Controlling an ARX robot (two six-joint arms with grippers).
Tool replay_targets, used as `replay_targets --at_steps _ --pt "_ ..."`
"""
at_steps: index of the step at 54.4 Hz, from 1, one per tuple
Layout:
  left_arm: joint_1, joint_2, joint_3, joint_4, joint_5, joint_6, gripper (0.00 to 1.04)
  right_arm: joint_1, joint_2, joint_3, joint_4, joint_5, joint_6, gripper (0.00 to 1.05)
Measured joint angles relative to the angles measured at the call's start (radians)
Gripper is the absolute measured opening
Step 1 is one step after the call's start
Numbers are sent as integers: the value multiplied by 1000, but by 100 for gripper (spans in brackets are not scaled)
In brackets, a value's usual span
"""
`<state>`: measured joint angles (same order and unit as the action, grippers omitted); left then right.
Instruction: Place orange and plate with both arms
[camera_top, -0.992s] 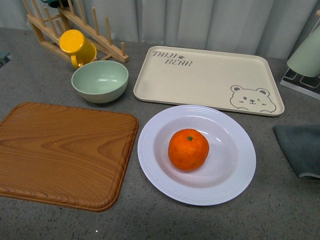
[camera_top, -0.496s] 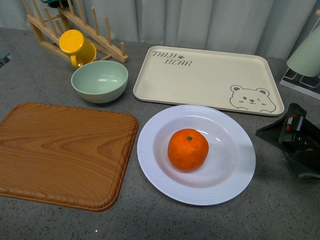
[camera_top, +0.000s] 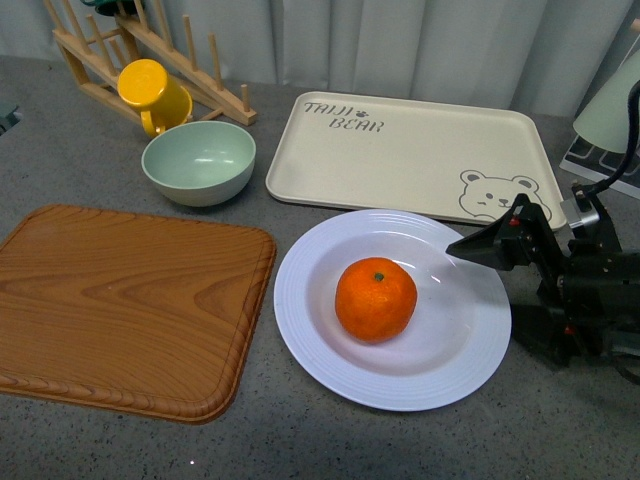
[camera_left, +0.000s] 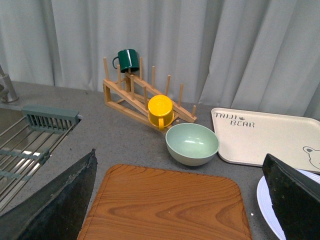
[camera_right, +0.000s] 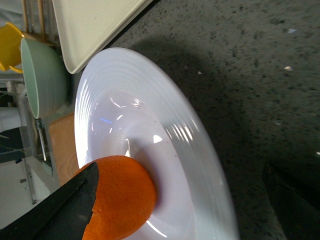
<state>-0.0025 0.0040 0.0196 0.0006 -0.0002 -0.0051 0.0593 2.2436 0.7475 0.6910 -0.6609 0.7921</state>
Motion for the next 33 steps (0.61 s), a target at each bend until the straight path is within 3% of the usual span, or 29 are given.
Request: replay_targets --at_steps 18,33 --pt "0 0 0 0 0 0 98 18 29 45 -27 -11 29 95" --pt "0 0 0 0 0 0 98 13 48 41 -41 10 23 48"
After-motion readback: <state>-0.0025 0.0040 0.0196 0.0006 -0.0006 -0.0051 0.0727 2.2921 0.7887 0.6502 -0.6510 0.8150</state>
